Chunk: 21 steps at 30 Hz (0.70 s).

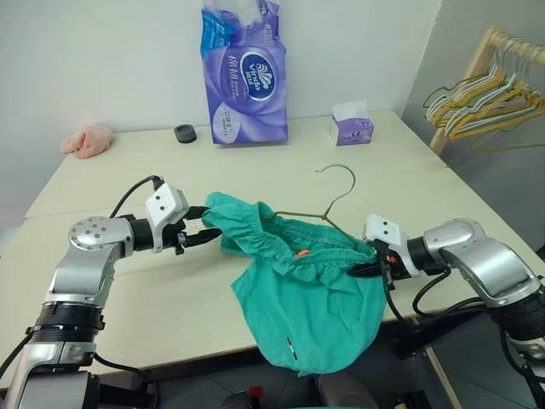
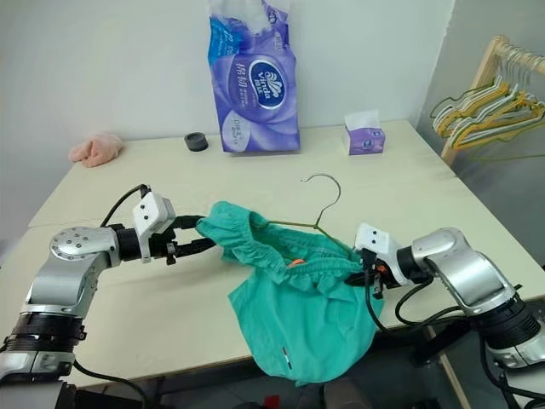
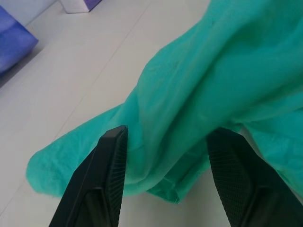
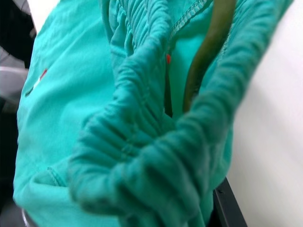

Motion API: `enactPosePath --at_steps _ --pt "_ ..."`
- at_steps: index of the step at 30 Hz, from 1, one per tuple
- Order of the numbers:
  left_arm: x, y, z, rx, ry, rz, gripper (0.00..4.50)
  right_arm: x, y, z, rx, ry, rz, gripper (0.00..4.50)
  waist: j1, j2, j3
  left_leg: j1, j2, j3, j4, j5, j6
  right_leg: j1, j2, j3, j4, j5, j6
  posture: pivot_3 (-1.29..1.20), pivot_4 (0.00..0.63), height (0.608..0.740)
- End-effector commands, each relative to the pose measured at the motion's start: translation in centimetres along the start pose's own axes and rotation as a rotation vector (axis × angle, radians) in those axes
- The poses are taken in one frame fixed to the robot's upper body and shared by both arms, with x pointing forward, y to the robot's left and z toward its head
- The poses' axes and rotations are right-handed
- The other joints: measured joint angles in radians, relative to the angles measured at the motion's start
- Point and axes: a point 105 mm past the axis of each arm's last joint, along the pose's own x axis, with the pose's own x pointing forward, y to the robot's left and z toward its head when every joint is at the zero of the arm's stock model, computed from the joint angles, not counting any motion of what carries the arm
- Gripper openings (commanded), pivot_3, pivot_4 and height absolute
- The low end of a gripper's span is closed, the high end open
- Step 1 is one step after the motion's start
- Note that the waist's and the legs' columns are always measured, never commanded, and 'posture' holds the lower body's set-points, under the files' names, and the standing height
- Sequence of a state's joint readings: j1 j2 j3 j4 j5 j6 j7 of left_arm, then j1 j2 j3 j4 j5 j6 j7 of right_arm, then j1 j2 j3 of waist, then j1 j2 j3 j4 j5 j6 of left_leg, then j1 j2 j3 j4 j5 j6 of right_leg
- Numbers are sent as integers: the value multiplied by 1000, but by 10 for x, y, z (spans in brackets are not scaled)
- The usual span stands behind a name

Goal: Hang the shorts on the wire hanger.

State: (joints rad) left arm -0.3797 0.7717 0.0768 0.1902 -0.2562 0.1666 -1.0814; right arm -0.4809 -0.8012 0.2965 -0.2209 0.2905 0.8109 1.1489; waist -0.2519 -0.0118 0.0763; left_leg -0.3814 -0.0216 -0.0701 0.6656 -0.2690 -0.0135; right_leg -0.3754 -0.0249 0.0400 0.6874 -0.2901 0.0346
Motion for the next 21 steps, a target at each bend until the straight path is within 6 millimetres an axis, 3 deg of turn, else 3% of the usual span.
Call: enactPosePath --at_steps 1,5,7,10,14,21 --pt "-23 18 18 31 -41 107 2559 -9 -4 12 4 -65 -67 0 0 0 0 0 0 0 0 0 0 0 0 0 0 0 0 -307 24 740" --pt "-45 20 22 -36 -67 151 2559 -14 -7 1 119 -86 -136 0 -3 0 0 0 0 0 -1 0 0 0 0 0 0 0 0 -324 35 740" --pt "-46 5 30 -90 -98 71 2559 -20 -9 -8 200 -94 -185 0 -4 0 0 0 0 0 -1 0 0 0 0 0 0 0 0 -335 39 740" --pt "-31 -29 51 -145 -149 -121 2559 -41 -17 -23 365 -110 -290 0 2 0 1 0 0 1 0 0 0 1 0 0 -1 0 0 -363 46 740" --pt "-6 -59 83 -183 -248 -313 2559 -68 -15 -40 505 -94 -386 0 6 1 1 0 -1 1 1 0 0 4 0 -1 -4 0 0 -411 57 740" --pt "16 -89 117 -219 -361 -544 2559 -111 -6 -79 688 -92 -641 0 -58 3 3 0 1 5 -2 0 1 3 5 2 -6 -2 4 -525 92 740"
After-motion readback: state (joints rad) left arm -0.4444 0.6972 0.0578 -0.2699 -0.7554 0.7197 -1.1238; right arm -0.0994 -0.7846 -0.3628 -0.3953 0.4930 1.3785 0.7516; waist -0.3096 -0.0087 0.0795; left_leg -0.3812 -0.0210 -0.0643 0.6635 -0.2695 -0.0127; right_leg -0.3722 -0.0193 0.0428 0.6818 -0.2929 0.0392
